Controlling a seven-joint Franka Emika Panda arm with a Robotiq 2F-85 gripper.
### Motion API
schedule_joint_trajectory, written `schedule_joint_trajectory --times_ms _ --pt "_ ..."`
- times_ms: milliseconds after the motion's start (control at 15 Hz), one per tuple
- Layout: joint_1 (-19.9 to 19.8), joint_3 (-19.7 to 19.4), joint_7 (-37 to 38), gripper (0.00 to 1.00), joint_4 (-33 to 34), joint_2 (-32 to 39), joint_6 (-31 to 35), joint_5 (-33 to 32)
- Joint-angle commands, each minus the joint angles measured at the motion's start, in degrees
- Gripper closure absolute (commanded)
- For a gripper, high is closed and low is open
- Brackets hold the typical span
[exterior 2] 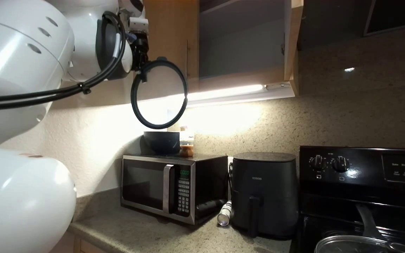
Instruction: Take the plastic object in the top cabinet and put it on the counter
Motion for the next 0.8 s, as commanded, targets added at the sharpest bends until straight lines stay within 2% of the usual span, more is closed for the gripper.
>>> schedule_joint_trajectory --times_ms 0,400,733 --pt "-0.38 2.02 -1.09 0.96 -0.08 4.16 4.49 1.25" --pt "-1.12 2.54 -0.58 0.96 -0.51 11.05 12.66 2.61" --pt "-2.22 1.96 -0.33 0.96 -0.51 13.92 15.38 3.32"
